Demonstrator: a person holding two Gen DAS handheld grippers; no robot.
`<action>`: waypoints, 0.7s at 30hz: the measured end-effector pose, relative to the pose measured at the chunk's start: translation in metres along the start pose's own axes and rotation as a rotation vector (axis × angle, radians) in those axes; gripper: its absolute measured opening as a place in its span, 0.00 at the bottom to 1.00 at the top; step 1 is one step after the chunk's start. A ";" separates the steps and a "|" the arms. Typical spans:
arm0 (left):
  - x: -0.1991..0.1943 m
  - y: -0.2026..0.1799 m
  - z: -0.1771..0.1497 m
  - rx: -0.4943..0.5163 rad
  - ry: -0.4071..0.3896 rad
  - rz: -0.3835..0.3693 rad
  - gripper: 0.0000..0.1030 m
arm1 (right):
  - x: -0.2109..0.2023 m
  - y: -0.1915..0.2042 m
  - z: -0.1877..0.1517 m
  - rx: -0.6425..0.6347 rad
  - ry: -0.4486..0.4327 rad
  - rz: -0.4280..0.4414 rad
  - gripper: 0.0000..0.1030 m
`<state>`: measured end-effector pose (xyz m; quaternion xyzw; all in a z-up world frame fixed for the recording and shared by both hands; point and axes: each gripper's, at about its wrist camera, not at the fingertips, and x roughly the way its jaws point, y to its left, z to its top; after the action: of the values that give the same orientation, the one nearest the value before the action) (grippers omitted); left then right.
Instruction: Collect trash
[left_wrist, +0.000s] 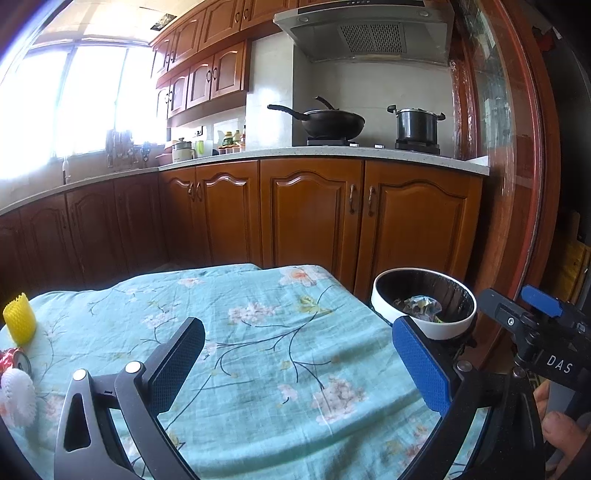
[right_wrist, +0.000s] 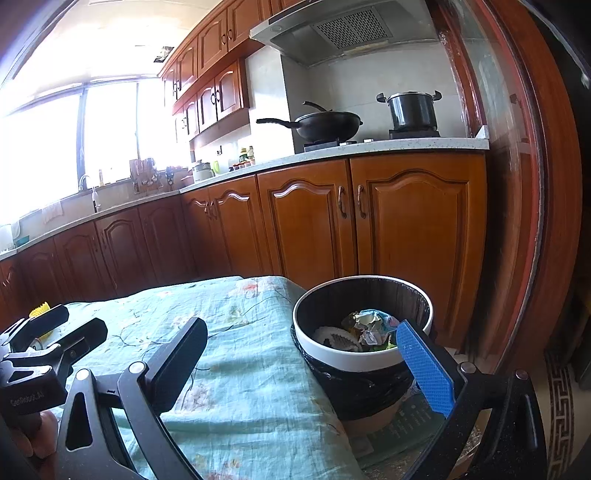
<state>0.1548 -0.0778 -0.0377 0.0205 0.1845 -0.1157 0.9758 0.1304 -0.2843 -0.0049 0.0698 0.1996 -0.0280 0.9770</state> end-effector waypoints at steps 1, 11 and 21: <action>0.000 0.000 0.000 -0.001 0.003 0.000 0.99 | 0.000 0.000 0.000 0.001 0.001 0.000 1.00; 0.000 0.003 0.001 -0.006 0.004 -0.006 0.99 | 0.000 0.002 0.000 -0.005 0.004 0.007 1.00; 0.000 0.003 0.001 -0.005 0.005 -0.008 0.99 | -0.001 0.003 0.000 -0.006 0.003 0.009 1.00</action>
<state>0.1560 -0.0747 -0.0369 0.0176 0.1873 -0.1190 0.9749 0.1297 -0.2808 -0.0042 0.0678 0.2006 -0.0228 0.9771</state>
